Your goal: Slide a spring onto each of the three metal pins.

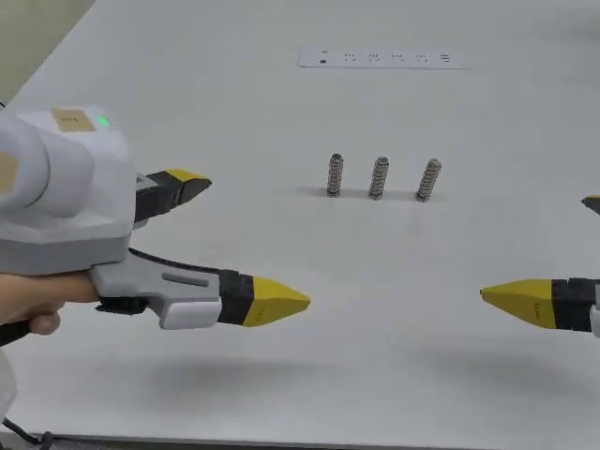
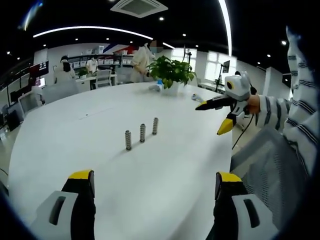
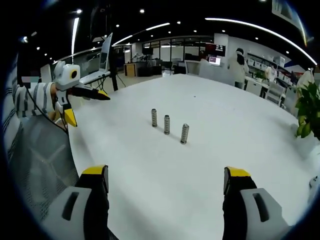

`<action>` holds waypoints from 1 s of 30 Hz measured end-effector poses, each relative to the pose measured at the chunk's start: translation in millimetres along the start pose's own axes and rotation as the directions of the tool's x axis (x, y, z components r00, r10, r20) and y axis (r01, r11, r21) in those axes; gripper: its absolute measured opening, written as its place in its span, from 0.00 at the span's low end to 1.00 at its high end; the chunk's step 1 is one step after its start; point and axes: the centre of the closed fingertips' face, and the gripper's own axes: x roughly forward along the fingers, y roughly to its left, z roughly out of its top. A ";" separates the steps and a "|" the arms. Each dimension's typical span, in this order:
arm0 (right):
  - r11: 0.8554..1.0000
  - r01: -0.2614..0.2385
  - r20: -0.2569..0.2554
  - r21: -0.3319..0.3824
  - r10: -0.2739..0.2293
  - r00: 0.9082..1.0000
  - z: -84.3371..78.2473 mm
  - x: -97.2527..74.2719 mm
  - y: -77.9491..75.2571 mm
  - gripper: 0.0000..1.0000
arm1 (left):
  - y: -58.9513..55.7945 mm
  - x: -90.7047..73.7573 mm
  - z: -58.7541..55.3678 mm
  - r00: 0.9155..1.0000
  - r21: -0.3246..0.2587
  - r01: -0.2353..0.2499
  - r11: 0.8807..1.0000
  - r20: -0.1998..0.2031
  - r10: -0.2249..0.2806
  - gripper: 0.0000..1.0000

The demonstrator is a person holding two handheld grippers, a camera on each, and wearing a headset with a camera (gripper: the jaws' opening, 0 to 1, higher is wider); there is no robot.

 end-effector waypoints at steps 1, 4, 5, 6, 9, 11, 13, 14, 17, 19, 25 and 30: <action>1.000 0.004 0.002 0.004 -0.004 1.000 -1.2 -0.9 -0.4 0.96 | 0.8 -1.0 -1.4 1.000 -0.001 -0.003 1.000 -0.003 0.003 0.97; 0.999 0.016 0.026 0.033 -0.016 1.000 -2.4 -5.2 1.2 0.99 | 3.8 -5.7 -5.2 1.000 -0.015 -0.013 1.000 -0.008 0.013 0.97; 0.999 0.018 0.041 0.043 -0.020 0.999 -2.1 -7.2 1.3 0.99 | 5.4 -7.3 -6.4 1.000 -0.023 -0.019 1.000 -0.007 0.019 0.97; 0.999 0.021 0.046 0.050 -0.023 0.999 -2.3 -7.8 1.3 1.00 | 6.3 -8.7 -7.7 1.000 -0.027 -0.023 0.999 -0.009 0.023 0.97; 0.997 0.024 0.055 0.068 -0.028 0.998 -6.0 -10.7 2.3 0.99 | 8.6 -12.1 -12.5 0.999 -0.037 -0.035 0.999 -0.019 0.034 0.98; 0.997 0.031 0.051 0.070 -0.035 0.998 -9.6 -12.0 3.2 0.99 | 9.2 -14.3 -15.5 0.999 -0.040 -0.041 0.998 -0.026 0.040 0.98; 0.997 0.035 0.047 0.073 -0.038 0.998 -12.5 -13.0 4.0 1.00 | 9.4 -15.9 -17.4 0.999 -0.045 -0.046 0.998 -0.029 0.045 0.98; 0.996 0.036 0.049 0.080 -0.040 0.998 -14.5 -13.5 5.1 1.00 | 9.5 -16.8 -19.3 0.998 -0.049 -0.049 0.998 -0.033 0.048 0.98; 0.994 0.030 0.049 0.102 -0.035 0.998 -19.1 -13.2 9.1 1.00 | 9.8 -18.7 -24.9 0.997 -0.057 -0.062 0.996 -0.045 0.059 0.98; 0.992 0.022 0.037 0.126 -0.027 0.999 -22.5 -13.0 12.2 1.00 | 9.6 -19.4 -27.9 0.996 -0.059 -0.071 0.996 -0.055 0.068 0.98; 0.989 0.022 0.042 0.146 -0.028 0.999 -25.6 -13.8 13.7 1.00 | 7.0 -19.9 -34.3 0.995 -0.076 -0.076 0.994 -0.068 0.071 0.98; 0.989 0.019 0.025 0.149 -0.023 0.999 -30.6 -12.5 14.9 1.00 | 4.6 -19.5 -39.1 0.994 -0.080 -0.078 0.994 -0.085 0.071 0.98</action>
